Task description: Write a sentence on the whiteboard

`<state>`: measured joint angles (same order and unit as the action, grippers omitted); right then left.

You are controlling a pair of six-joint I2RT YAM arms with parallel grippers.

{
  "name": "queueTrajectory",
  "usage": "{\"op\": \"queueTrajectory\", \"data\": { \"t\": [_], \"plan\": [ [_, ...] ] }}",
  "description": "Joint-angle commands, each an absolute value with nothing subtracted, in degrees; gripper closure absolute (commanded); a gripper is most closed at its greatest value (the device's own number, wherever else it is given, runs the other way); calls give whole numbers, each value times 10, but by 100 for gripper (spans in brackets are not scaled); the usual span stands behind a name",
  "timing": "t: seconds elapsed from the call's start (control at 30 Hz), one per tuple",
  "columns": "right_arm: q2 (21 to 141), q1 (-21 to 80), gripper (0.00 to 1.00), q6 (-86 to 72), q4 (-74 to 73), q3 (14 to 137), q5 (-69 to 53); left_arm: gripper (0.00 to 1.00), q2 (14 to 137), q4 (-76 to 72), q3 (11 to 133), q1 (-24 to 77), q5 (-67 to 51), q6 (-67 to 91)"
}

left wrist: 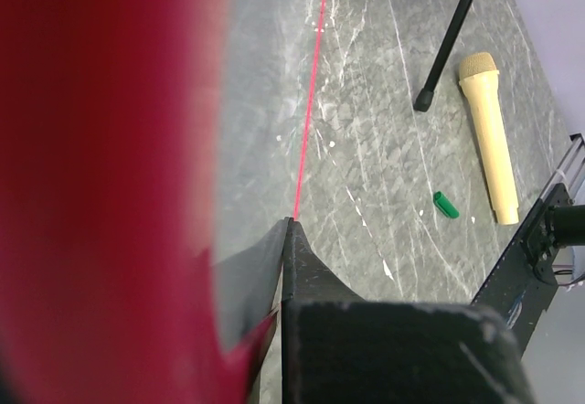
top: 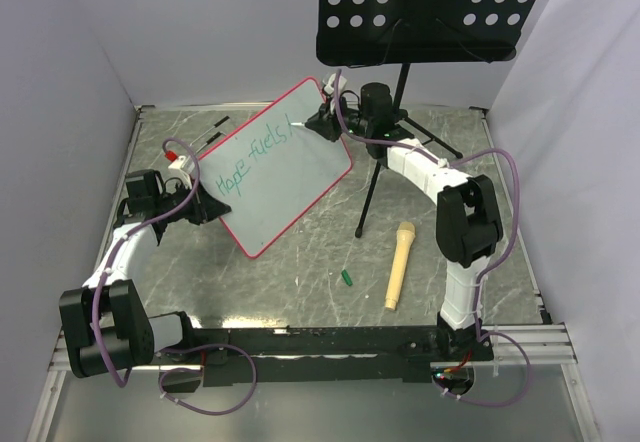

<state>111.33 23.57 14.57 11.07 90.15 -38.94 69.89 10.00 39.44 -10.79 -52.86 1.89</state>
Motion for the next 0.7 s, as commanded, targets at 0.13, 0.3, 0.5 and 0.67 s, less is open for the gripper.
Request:
{"op": "queueTrajectory", "data": {
  "t": [0.13, 0.3, 0.5, 0.67],
  "plan": [
    [1133, 228, 100, 142, 112, 937, -363, 99, 696, 116, 387, -105, -428, -33],
    [1131, 223, 100, 135, 117, 935, -360, 99, 696, 117, 387, -105, -427, -33],
    [1127, 221, 100, 142, 116, 921, -367, 99, 697, 116, 387, -105, -426, -33],
    [1121, 221, 100, 149, 118, 904, -381, 99, 697, 117, 387, -105, -427, -33]
  ]
}}
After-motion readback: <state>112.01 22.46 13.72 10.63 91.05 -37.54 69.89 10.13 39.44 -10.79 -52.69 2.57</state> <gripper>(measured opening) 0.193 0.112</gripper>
